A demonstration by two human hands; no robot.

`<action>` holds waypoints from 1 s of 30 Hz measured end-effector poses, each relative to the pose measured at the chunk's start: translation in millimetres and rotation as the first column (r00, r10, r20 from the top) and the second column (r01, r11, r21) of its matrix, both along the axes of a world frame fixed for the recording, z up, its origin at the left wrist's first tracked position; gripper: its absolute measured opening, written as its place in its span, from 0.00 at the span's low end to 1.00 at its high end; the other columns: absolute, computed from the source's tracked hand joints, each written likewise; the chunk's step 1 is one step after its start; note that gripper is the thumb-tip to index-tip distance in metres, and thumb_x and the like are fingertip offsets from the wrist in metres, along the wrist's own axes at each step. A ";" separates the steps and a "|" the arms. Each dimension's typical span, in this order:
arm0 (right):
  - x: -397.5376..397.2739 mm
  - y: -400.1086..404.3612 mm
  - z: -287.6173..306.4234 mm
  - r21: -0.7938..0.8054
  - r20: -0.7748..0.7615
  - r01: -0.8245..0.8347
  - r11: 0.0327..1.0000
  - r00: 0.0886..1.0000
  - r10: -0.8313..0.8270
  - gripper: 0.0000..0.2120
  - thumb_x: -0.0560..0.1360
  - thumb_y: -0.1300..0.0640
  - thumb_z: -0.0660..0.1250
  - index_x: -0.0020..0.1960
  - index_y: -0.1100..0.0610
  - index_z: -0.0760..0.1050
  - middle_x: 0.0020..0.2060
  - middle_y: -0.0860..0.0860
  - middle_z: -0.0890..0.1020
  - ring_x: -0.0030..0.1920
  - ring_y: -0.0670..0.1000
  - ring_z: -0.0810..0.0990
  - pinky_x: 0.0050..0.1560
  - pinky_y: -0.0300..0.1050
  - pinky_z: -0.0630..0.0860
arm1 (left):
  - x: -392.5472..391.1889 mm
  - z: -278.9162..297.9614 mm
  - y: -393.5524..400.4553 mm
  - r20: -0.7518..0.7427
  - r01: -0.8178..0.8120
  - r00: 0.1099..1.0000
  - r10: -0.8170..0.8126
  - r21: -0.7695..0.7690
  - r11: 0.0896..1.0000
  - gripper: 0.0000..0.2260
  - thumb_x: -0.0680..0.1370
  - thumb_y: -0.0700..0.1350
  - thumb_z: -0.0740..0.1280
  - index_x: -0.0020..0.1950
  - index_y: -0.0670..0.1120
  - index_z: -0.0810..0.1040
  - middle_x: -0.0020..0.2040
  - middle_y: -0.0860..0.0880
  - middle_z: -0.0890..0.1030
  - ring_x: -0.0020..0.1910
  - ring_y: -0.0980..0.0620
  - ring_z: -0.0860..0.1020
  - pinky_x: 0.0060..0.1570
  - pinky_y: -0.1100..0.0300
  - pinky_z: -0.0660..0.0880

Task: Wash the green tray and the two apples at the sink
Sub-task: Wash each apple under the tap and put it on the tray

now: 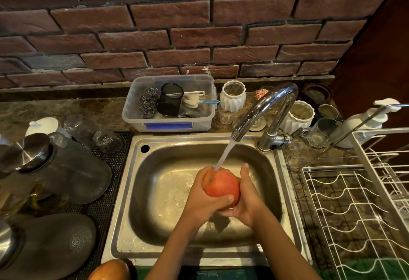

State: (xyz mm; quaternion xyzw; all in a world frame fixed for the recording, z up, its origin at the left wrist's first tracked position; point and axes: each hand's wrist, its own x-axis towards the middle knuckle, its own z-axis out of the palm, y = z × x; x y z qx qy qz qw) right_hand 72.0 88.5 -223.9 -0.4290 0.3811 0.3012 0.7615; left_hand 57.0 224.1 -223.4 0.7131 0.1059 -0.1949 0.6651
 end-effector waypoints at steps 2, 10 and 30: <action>-5.6 -4.2 2.9 -0.342 0.172 -0.042 0.939 0.979 0.107 0.23 0.80 0.34 0.52 0.60 0.49 0.74 0.58 0.56 0.80 0.56 0.58 0.81 0.52 0.56 0.81 | -2.0 -0.1 -1.8 -0.012 -0.053 0.999 0.052 -0.031 0.998 0.35 0.65 0.44 0.82 0.65 0.65 0.69 0.64 0.59 0.72 0.59 0.52 0.77 0.45 0.62 0.81; -116.8 -68.8 -36.3 -0.948 0.263 0.098 0.301 0.774 0.576 0.21 0.76 0.48 0.66 0.68 0.52 0.73 0.62 0.49 0.78 0.63 0.55 0.77 0.62 0.53 0.71 | -6.6 -4.1 5.7 -0.047 -0.163 0.986 0.158 -0.108 0.981 0.31 0.67 0.39 0.80 0.61 0.63 0.71 0.62 0.55 0.74 0.58 0.52 0.76 0.40 0.65 0.80; -198.5 -74.0 -108.2 -0.975 -0.199 -0.054 -0.216 0.643 0.740 0.33 0.78 0.32 0.40 0.70 0.46 0.71 0.78 0.40 0.61 0.81 0.46 0.42 0.77 0.54 0.38 | -23.0 -4.8 3.5 -0.085 -0.191 0.980 0.182 -0.116 0.975 0.35 0.65 0.45 0.82 0.66 0.63 0.70 0.64 0.52 0.74 0.62 0.49 0.76 0.53 0.53 0.82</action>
